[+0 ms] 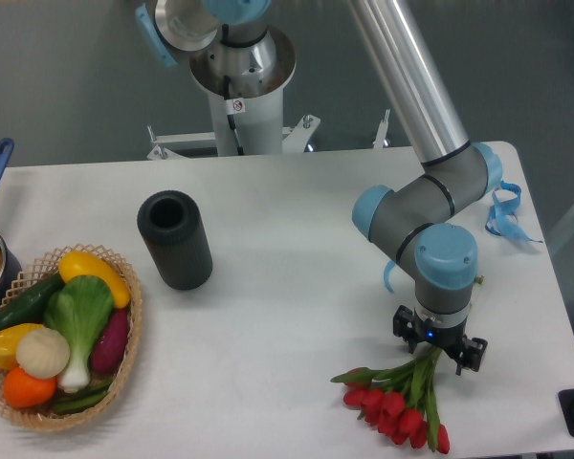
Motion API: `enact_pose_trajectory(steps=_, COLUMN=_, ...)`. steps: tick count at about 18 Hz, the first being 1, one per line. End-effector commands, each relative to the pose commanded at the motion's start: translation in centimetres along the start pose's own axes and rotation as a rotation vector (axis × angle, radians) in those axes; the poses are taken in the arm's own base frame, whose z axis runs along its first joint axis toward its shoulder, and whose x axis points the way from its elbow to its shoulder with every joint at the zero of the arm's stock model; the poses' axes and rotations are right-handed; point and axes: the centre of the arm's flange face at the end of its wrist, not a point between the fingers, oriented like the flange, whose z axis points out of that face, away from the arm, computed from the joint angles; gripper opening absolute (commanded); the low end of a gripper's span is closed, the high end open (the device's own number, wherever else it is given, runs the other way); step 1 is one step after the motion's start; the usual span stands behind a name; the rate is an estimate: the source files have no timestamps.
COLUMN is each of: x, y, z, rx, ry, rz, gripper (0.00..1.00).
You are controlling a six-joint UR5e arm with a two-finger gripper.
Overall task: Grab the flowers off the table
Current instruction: 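Close the gripper around the tulip stems, then lift the gripped tulips up off the table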
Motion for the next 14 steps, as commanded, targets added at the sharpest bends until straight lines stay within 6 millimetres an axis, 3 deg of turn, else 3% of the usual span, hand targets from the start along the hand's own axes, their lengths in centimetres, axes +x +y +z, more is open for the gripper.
enact_pose_trajectory(steps=1, x=0.0, y=-0.2, z=-0.2, rx=0.026, ry=0.012, rz=-0.002, gripper=0.00)
enact_pose_trajectory(steps=4, x=-0.2, y=0.1, z=-0.9, rx=0.066, ry=0.030, rz=-0.020, gripper=0.00)
enact_pose_trajectory(steps=12, x=-1.2, y=0.3, z=-7.0, rx=0.084, ry=-0.037, rz=-0.093, gripper=0.00)
enact_pose_trajectory(steps=14, x=-2.1, y=1.4, z=-9.1, rx=0.084, ry=-0.049, rz=-0.112, gripper=0.00)
